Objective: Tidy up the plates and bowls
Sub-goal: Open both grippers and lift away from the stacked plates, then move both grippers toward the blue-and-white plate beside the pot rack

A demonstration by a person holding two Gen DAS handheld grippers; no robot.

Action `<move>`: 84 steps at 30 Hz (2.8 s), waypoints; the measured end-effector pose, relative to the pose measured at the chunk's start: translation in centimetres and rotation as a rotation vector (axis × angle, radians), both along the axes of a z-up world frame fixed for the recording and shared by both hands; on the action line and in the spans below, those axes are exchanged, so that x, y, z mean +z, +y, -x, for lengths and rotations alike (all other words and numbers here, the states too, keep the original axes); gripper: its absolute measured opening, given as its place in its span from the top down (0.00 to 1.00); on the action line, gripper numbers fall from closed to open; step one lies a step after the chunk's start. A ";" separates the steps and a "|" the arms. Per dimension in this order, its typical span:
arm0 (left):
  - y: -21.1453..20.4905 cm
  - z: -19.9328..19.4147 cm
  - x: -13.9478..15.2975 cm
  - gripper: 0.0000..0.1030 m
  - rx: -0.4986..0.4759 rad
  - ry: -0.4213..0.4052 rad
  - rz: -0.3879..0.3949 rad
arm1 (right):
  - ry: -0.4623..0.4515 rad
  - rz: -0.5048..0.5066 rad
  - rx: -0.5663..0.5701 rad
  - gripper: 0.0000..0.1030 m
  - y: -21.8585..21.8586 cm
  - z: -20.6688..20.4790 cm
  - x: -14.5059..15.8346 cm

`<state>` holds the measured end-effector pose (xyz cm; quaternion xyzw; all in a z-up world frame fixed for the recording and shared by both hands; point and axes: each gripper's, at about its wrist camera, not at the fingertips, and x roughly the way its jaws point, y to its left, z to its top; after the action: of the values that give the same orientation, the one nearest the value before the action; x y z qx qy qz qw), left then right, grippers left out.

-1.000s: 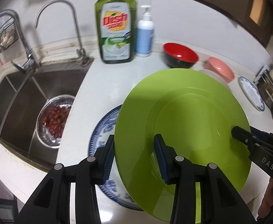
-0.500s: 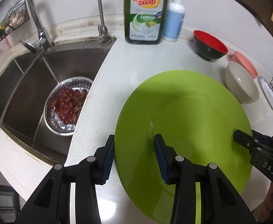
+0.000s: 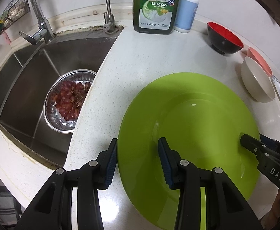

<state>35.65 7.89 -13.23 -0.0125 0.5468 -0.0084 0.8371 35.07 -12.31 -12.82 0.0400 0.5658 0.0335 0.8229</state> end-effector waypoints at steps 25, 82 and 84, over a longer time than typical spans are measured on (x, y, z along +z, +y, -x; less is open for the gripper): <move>-2.1 0.4 3.2 0.36 -0.060 -0.110 -0.065 | -0.043 -0.036 -0.001 0.49 -0.9 0.4 0.8; -40.5 -3.5 13.2 0.05 -0.625 -0.418 0.041 | -0.399 0.146 -0.523 0.26 -34.7 6.7 11.6; -41.3 -4.1 12.9 0.05 -0.629 -0.410 0.044 | -0.400 0.144 -0.535 0.26 -35.4 6.4 11.4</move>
<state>39.72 -33.42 -0.30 0.1400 0.3444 -0.2794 0.8853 28.66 -47.73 -1.45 0.1214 0.3637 -0.2167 0.8978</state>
